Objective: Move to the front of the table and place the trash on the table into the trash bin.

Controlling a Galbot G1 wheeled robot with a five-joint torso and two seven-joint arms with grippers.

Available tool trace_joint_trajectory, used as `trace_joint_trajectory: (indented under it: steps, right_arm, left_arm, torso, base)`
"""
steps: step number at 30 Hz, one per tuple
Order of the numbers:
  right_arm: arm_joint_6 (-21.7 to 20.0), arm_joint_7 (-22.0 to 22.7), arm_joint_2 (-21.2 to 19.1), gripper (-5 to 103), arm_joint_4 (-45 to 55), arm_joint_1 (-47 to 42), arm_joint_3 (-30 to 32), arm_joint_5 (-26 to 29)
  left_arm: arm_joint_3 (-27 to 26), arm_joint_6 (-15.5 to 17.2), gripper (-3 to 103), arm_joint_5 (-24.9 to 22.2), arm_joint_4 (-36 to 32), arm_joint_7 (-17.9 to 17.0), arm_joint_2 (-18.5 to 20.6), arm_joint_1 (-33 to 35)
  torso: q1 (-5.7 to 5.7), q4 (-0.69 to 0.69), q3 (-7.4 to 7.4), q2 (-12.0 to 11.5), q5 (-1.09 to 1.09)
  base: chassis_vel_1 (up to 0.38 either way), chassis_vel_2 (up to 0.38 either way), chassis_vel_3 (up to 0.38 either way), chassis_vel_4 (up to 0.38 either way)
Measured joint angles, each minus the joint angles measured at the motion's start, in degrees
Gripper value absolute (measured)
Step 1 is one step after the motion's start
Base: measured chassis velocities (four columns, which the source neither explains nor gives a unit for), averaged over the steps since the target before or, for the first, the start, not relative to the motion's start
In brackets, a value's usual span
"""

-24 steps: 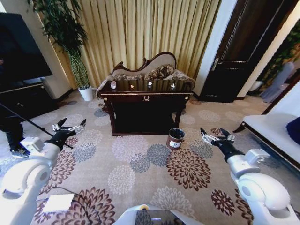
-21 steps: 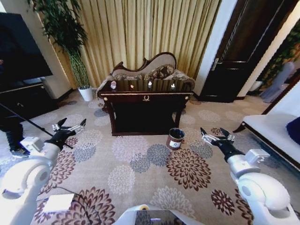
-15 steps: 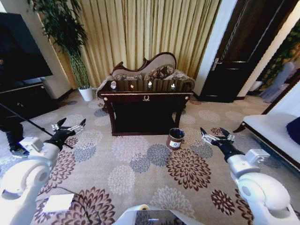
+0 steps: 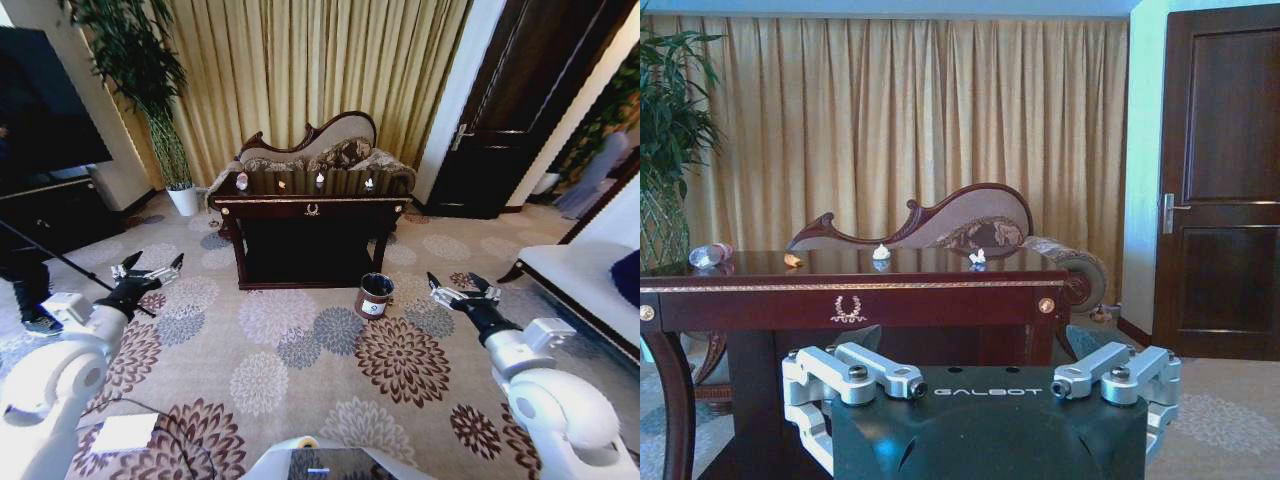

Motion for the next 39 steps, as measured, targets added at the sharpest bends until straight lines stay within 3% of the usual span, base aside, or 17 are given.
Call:
trace_joint_trajectory:
  steps: [17,39]
  right_arm:
    - [0.6,-0.5,0.3,100,-0.5,-0.4,0.3,-0.4]
    - [0.6,-0.8,0.5,100,-0.7,-0.5,0.3,-0.5]
  left_arm:
    - [0.1,-0.3,100,0.1,-0.1,0.1,-0.1,0.0]
    - [0.3,-0.9,100,0.2,0.0,0.2,-0.1,-0.1]
  torso:
    - [-0.01,0.0,-0.01,0.0,0.0]
    - [-0.01,0.0,0.0,0.0,-0.02]
  base:
    - [-0.013,0.016,0.018,-0.019]
    - [-0.161,0.154,0.151,-0.154]
